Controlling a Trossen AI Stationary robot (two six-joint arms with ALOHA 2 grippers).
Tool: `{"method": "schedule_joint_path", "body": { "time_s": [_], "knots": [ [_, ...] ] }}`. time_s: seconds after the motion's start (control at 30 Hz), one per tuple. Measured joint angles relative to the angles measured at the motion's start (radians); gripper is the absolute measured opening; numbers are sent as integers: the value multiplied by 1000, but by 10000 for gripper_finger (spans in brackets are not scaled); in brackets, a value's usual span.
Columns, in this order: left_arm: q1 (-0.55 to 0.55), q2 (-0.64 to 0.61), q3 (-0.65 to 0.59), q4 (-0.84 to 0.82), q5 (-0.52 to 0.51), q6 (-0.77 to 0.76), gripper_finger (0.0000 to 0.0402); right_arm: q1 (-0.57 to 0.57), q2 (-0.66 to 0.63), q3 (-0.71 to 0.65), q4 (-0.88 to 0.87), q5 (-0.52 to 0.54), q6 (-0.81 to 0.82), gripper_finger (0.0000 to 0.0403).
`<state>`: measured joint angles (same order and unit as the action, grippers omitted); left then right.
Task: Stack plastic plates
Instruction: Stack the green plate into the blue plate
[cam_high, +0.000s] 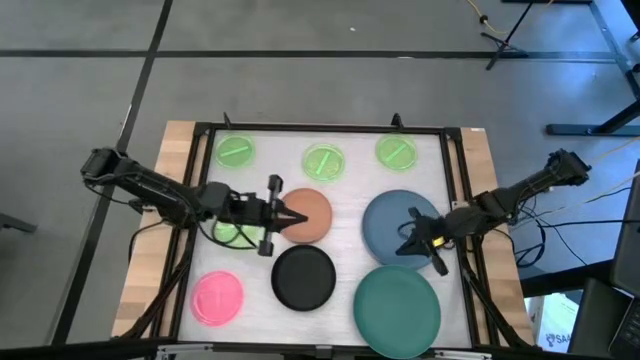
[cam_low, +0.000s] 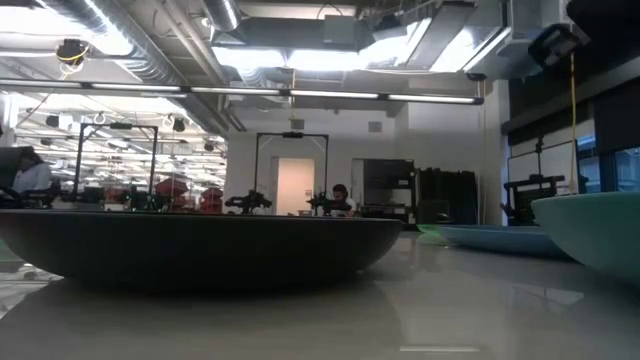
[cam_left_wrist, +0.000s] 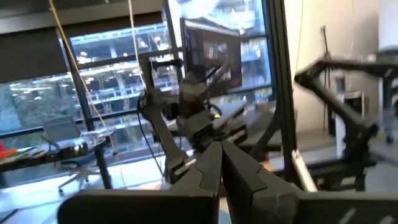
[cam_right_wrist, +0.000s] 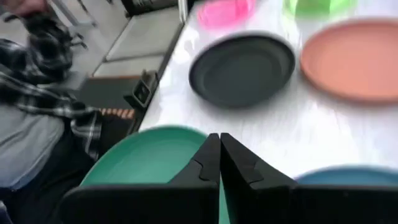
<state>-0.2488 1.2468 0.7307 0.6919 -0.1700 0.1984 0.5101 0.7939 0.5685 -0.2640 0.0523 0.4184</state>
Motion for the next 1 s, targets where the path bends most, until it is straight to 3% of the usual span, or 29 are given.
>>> {"method": "schedule_joint_path", "body": {
  "time_s": [0.17, 0.47, 0.57, 0.87, 1.0],
  "knots": [
    [1, 77, 16, -7, -2, 5, 5, 66, 110, 9, -53, 8, 97, 50],
    [2, 95, 17, -8, -5, -2, 5, 101, 299, 9, -143, 24, 153, 144],
    [11, 95, 17, 1, -5, -6, 5, 101, 351, 9, -151, 74, 153, 151],
    [24, 95, 17, -26, -22, -32, 5, 101, 448, 8, -145, 91, 150, 151],
    [24, 95, 17, -26, -51, -32, 5, 101, 466, 8, -137, 88, 149, 133]
  ]
}}
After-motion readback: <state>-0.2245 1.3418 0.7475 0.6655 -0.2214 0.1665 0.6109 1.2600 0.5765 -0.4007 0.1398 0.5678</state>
